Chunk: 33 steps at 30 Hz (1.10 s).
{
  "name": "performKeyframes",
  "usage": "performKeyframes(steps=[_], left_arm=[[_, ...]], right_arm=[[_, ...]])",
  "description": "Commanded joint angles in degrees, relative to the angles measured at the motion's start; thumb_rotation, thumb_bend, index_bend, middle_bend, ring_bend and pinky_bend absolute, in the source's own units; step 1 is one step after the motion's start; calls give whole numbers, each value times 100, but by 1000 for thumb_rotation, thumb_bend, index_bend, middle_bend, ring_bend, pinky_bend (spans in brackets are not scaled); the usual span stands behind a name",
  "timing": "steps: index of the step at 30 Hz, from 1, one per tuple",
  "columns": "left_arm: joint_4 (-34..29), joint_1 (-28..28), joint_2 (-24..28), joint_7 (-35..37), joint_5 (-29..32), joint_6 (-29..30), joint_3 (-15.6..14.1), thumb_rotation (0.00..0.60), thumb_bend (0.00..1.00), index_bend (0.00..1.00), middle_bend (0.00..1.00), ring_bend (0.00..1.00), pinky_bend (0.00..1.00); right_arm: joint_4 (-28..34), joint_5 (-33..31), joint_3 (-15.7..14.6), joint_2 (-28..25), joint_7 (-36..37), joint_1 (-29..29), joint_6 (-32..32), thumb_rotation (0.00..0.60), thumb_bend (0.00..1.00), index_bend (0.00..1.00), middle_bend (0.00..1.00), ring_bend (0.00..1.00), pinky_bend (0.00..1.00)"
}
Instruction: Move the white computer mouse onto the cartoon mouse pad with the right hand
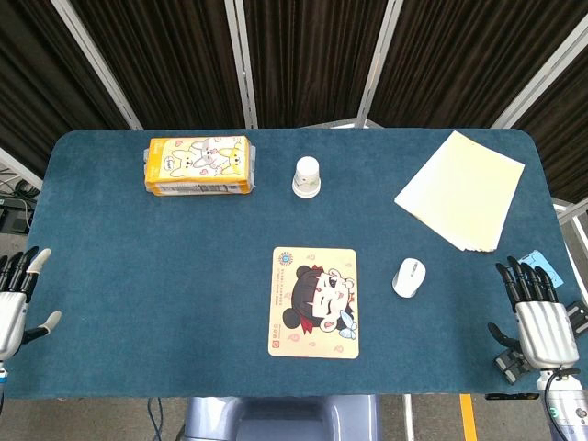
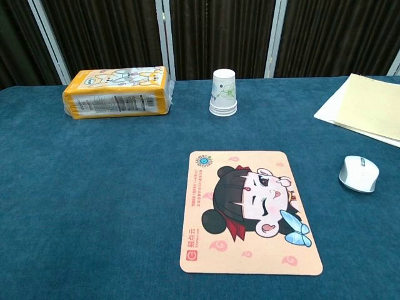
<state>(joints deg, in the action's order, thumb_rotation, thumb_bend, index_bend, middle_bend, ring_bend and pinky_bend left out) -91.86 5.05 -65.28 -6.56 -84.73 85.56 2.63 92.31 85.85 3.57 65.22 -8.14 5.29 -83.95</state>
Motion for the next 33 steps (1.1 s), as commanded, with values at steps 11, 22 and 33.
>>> performKeyframes(steps=[11, 22, 33], left_arm=[[-1, -6, -4, -23, -4, 9, -1, 600, 237, 0, 0, 0, 0], [-16, -2, -3, -46, 5, -2, 2, 600, 237, 0, 0, 0, 0], [-21, -9, -3, -51, 5, 5, 1, 600, 237, 0, 0, 0, 0]], right_arm=[[-10, 8, -4, 0, 20, 1, 0, 600, 192, 14, 0, 0, 0], [-4, -9, -1, -1, 15, 1, 3, 600, 191, 14, 0, 0, 0], [65, -17, -12, -61, 159, 15, 63, 600, 142, 14, 0, 0, 0]])
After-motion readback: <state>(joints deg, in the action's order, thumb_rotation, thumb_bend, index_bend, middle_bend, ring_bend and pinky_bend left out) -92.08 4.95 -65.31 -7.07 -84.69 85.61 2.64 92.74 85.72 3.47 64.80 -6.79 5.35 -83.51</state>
